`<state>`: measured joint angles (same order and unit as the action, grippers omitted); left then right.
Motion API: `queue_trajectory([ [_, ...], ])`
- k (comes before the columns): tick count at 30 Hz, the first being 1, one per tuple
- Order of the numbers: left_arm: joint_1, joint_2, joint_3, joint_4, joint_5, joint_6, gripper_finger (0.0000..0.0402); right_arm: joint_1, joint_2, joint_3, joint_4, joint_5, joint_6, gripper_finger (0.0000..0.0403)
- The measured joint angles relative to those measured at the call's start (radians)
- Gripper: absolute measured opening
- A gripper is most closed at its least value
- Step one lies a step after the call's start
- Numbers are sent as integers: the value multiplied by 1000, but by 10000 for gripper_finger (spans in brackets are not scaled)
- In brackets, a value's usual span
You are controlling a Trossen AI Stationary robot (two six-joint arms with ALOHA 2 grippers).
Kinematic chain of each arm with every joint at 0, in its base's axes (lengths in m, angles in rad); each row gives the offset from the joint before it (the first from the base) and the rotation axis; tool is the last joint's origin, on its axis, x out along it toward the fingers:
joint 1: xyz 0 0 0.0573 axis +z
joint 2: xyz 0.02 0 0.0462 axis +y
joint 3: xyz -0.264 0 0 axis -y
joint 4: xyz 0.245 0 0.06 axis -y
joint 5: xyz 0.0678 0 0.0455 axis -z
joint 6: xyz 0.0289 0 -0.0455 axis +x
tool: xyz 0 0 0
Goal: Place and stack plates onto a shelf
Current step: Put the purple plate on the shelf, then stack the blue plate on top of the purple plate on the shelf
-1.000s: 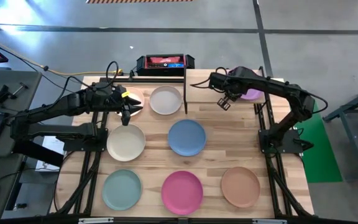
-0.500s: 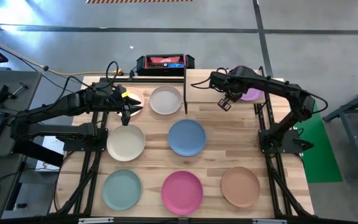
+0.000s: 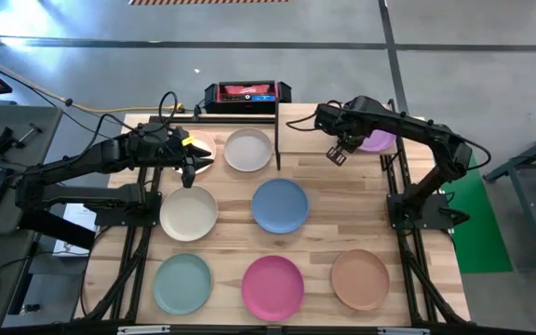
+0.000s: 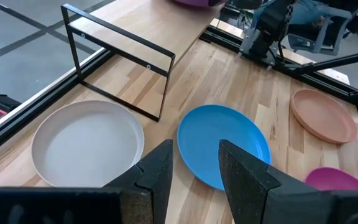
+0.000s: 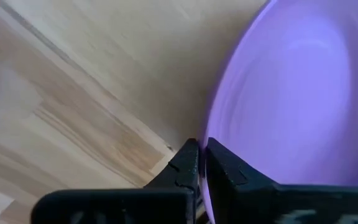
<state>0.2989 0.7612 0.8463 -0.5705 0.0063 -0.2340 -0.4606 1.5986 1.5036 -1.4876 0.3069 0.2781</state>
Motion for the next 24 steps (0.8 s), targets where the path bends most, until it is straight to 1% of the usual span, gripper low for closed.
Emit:
queue_trajectory([
  [6, 0, 0, 0, 0, 0, 0, 117, 0, 0, 0, 0, 33, 9, 50],
  [9, 0, 0, 0, 0, 0, 0, 117, 0, 0, 0, 4, 39, 9, 62],
  [15, 0, 0, 0, 0, 0, 0, 117, 0, 0, 15, 2, 41, 9, 63],
  [20, 0, 0, 0, 0, 0, 0, 117, 3, 0, 83, -5, 28, 9, 62],
  [24, 0, 0, 0, 1, 0, 0, 117, 6, 0, 143, -12, -15, 9, 62],
])
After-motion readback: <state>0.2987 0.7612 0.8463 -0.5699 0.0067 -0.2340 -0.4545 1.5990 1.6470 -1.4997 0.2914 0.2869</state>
